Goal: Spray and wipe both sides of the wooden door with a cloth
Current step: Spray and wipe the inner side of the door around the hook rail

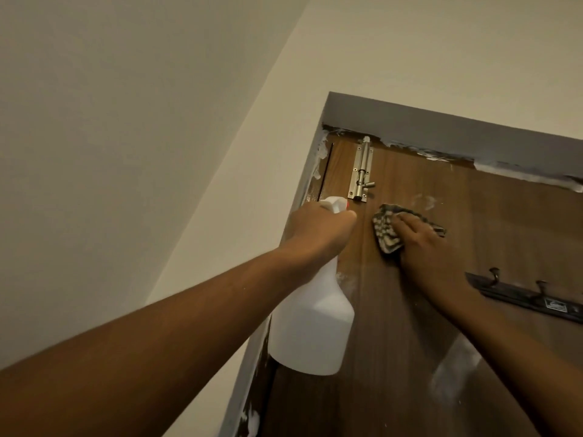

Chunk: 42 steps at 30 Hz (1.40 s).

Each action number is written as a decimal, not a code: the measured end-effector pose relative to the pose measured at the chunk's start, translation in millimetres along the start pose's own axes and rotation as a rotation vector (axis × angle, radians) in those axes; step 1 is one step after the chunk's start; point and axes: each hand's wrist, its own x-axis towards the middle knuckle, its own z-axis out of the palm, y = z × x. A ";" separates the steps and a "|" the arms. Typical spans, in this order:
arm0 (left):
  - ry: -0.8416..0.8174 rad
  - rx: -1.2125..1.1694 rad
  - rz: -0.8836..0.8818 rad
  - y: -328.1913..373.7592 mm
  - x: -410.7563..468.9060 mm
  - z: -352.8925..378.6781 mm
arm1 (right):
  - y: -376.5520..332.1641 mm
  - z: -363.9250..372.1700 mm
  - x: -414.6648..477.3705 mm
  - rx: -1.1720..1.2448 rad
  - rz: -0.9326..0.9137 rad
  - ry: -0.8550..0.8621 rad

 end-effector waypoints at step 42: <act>-0.071 0.070 0.183 41.2 38.5 95.9 | 169.5 -33.6 85.3 -0.103 0.152 -0.088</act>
